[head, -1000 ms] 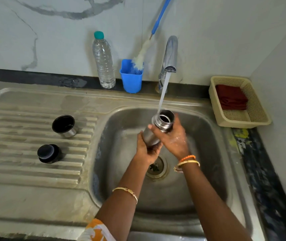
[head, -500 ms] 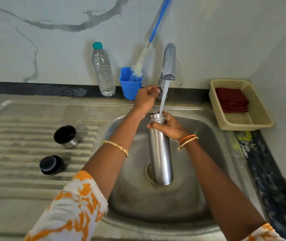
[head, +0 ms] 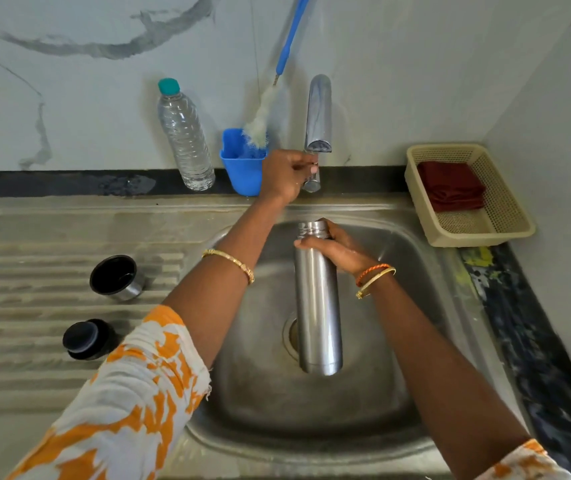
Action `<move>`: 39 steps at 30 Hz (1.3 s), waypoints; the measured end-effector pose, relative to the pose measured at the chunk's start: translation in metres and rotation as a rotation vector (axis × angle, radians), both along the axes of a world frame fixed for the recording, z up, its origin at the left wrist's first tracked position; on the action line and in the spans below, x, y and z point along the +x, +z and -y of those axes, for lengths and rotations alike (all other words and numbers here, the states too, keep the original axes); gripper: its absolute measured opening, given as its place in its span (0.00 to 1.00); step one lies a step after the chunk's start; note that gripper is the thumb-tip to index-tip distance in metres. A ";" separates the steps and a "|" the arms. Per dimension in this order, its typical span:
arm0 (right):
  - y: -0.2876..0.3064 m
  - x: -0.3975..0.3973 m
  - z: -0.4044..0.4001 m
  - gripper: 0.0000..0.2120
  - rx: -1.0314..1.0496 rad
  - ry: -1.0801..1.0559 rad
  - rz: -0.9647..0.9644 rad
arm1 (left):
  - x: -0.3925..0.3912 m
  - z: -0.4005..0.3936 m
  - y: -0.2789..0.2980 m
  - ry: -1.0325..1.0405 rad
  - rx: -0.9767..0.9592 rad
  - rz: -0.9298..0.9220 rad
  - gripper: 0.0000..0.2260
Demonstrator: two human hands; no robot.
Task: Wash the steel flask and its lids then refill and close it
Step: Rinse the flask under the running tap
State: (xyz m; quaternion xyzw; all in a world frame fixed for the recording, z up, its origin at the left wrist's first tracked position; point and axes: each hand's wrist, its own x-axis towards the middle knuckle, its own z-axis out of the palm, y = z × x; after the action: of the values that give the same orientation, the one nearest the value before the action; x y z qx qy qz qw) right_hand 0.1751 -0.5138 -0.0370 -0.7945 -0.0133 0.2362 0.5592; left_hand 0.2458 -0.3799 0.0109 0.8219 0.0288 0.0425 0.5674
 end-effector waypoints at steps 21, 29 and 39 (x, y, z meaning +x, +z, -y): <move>-0.058 -0.087 0.016 0.17 0.335 -0.749 -0.821 | -0.192 -0.006 -0.008 -0.095 -0.660 -0.272 0.11; -0.005 -0.084 0.001 0.18 0.660 -0.784 -0.752 | -0.209 0.016 0.011 -0.141 -0.138 0.299 0.39; 0.043 -0.102 -0.011 0.13 1.079 -0.792 -0.568 | -0.220 0.019 0.032 -0.150 -0.131 0.438 0.36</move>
State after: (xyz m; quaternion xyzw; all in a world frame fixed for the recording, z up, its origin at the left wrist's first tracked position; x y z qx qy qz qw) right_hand 0.0733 -0.5033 0.0057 -0.2615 0.3063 0.1736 0.8987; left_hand 0.0262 -0.3986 0.0428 0.7544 -0.1534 0.1755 0.6136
